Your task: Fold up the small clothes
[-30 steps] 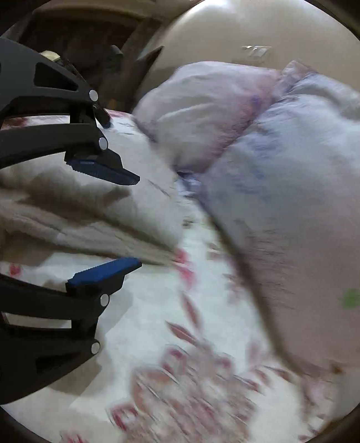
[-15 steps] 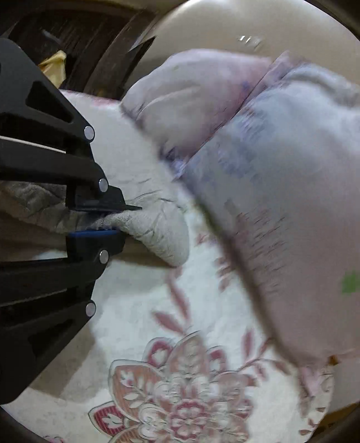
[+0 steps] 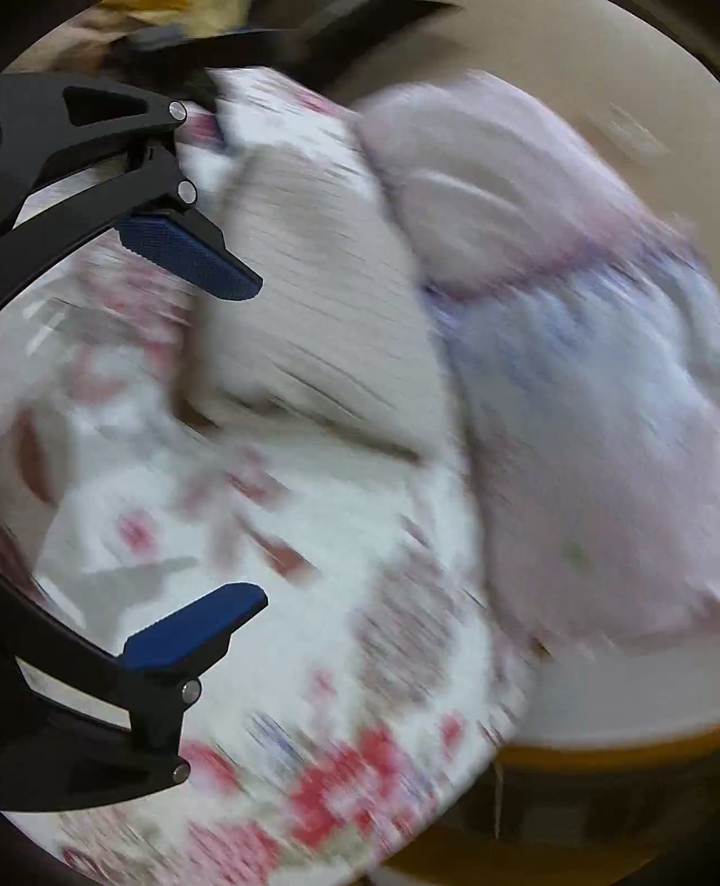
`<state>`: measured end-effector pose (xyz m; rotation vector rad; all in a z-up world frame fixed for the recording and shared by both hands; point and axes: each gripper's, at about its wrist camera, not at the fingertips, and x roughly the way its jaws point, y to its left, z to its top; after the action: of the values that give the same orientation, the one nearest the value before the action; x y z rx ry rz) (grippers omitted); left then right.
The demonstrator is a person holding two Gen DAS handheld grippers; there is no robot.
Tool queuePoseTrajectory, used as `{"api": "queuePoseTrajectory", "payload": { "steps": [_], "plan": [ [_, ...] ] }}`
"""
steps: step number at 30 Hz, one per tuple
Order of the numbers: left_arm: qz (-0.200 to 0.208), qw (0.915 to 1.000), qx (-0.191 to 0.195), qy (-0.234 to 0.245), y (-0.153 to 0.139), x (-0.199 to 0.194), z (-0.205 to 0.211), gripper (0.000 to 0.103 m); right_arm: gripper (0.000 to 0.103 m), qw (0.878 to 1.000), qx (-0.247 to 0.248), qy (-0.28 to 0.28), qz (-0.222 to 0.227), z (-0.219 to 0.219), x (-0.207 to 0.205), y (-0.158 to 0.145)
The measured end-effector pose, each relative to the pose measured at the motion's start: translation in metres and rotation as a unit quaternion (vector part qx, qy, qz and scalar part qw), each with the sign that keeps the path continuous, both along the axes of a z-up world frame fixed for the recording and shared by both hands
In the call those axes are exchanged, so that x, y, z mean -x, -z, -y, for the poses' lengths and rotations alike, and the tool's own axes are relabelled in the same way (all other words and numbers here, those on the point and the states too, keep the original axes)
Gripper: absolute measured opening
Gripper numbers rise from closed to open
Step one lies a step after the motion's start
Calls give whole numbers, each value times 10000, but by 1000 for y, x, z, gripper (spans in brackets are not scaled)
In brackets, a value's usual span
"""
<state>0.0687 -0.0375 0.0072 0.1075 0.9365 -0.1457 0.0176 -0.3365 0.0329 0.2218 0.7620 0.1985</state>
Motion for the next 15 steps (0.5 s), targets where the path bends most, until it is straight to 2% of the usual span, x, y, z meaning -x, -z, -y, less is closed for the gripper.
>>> {"api": "queuePoseTrajectory", "payload": {
  "steps": [5, 8, 15],
  "plan": [
    [-31, 10000, 48, 10, 0, 3, -3, 101, 102, 9947, 809, -236, -587, -58, -11, 32],
    [-39, 10000, 64, 10, 0, 4, -4, 101, 102, 9888, 1323, 1, -686, -75, -16, 39],
    [-37, 10000, 67, 12, 0, 4, -4, 101, 102, 9899, 1234, 91, -698, -66, -19, 38]
  ]
}}
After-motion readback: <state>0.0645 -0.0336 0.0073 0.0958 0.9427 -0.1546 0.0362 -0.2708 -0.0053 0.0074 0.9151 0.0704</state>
